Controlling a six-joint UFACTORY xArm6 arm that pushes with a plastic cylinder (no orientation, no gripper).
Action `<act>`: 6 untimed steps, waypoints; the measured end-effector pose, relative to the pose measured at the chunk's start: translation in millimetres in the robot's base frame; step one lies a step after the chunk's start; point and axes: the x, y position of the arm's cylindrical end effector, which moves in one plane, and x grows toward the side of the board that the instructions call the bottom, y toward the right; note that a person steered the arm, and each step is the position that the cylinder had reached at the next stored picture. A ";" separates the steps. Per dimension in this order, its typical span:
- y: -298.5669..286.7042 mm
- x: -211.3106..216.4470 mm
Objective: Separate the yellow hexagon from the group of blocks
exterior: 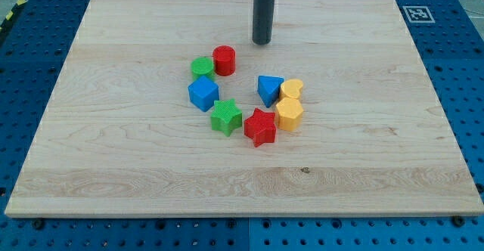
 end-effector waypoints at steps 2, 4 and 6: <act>-108.7 14.9; -175.0 65.5; -164.7 117.8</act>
